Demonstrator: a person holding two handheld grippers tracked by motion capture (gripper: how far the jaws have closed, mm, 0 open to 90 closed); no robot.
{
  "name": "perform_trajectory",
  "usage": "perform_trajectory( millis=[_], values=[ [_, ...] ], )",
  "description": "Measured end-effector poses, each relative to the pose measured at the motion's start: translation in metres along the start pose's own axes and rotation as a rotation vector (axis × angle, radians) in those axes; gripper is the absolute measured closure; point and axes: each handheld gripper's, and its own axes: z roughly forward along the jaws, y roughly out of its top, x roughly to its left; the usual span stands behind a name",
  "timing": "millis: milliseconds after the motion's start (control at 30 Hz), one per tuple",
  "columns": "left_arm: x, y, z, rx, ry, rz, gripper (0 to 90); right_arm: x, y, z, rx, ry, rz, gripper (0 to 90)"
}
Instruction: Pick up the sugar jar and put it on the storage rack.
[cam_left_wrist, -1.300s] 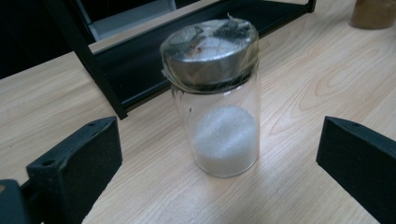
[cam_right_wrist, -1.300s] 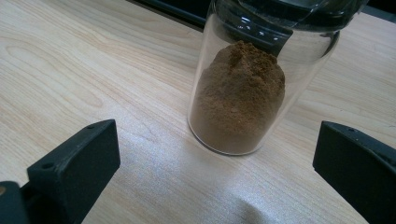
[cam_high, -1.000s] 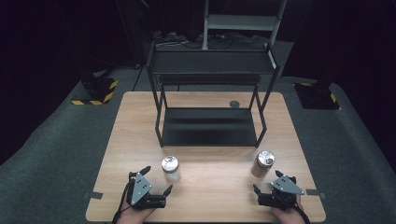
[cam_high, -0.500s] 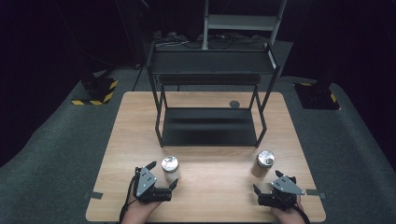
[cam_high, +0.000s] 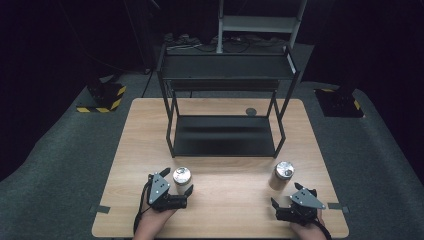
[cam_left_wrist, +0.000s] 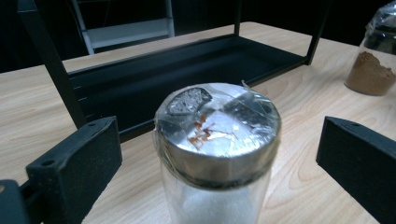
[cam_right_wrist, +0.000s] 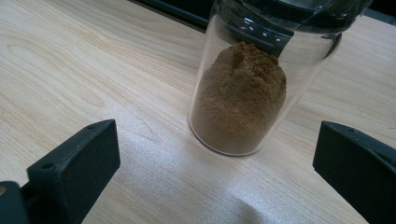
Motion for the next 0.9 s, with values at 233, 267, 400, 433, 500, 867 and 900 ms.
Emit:
perform_trajectory(
  millis=[233, 267, 400, 433, 500, 867, 900],
  values=[
    [0.004, -0.004, 0.008, -0.015, -0.001, -0.035, 3.2, 0.0, 0.0, 0.0, 0.0, 0.001, 0.001, 0.0],
    [0.004, -0.005, 0.008, -0.02, -0.001, -0.038, 3.9, 0.0, 0.0, 0.0, 0.0, 0.001, 0.001, 0.0],
    [0.005, -0.01, 0.008, -0.039, -0.009, -0.032, 9.0, -0.001, 0.0, 0.0, -0.002, 0.003, 0.0, 0.0],
    [0.005, -0.011, 0.008, -0.041, -0.01, -0.036, 11.3, -0.001, 0.0, 0.0, -0.001, 0.003, 0.003, 0.0],
    [0.007, -0.014, 0.008, -0.052, -0.019, -0.044, 15.4, -0.001, 0.0, 0.0, -0.001, 0.004, 0.003, 0.0],
    [0.008, -0.019, 0.006, -0.07, -0.034, -0.01, 34.1, -0.002, 0.0, 0.0, 0.0, 0.009, 0.002, 0.0],
    [0.007, -0.018, 0.005, -0.069, -0.031, -0.01, 34.2, -0.002, 0.0, 0.0, 0.0, 0.008, 0.002, 0.0]
  ],
)
